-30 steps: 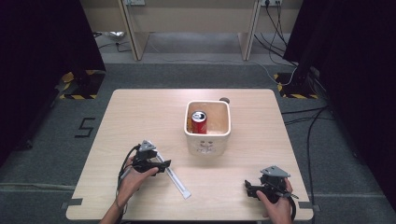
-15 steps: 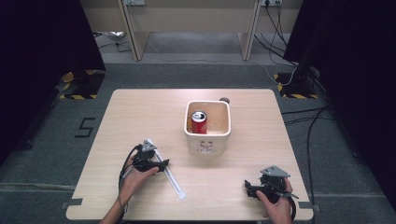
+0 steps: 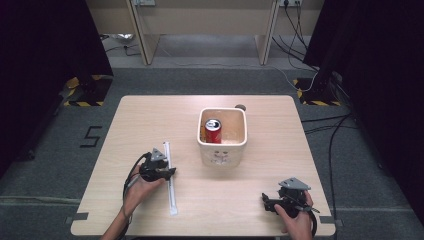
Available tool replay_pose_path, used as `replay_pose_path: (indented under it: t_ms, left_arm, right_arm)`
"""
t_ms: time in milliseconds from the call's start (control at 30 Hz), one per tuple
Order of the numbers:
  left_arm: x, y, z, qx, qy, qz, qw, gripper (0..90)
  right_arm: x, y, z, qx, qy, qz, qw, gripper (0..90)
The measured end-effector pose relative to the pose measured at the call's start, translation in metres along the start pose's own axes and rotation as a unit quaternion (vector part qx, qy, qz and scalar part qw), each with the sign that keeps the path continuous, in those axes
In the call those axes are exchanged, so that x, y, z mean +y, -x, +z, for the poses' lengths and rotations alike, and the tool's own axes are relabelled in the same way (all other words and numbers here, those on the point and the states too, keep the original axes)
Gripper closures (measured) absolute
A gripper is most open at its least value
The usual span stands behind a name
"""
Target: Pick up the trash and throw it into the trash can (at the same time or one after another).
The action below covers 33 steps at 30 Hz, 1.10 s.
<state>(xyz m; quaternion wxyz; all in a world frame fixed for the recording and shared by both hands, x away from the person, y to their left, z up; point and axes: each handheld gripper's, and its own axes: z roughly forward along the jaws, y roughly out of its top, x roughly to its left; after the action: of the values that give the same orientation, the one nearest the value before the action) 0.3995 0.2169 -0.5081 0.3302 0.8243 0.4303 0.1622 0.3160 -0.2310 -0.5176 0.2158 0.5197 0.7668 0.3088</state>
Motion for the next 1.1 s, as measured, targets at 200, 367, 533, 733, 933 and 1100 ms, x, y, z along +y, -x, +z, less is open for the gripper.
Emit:
replay_pose_path:
  t_ms: [200, 367, 533, 733, 933, 1100]
  left_arm:
    - [-0.004, 0.005, -0.003, 0.009, -0.006, -0.014, 0.9998, 42.4]
    - [-0.005, 0.005, -0.004, 0.006, -0.001, -0.013, 0.9999, 53.5]
    - [-0.006, -0.001, -0.005, 0.003, 0.003, -0.016, 0.9999, 66.1]
    - [-0.006, -0.006, -0.007, -0.005, -0.002, -0.01, 0.9999, 77.8]
    - [-0.004, -0.008, -0.006, -0.009, -0.005, -0.007, 0.9999, 78.9]
    - [-0.003, -0.01, -0.009, -0.017, 0.009, -0.011, 0.9998, 79.0]
  right_arm:
    - [0.0, 0.0, 0.0, 0.0, 0.0, 0.0, 1.0, 0.2]
    - [0.0, 0.0, 0.0, 0.001, 0.0, 0.0, 1.0, 0.2]
    - [0.0, 0.0, 0.0, 0.001, 0.0, 0.0, 1.0, 0.2]
    - [0.0, 0.0, 0.0, 0.001, 0.0, 0.0, 1.0, 0.2]
    - [0.0, 0.0, 0.0, 0.002, 0.0, -0.001, 1.0, 0.3]
    - [0.0, 0.0, 0.0, 0.002, 0.0, -0.001, 1.0, 0.2]
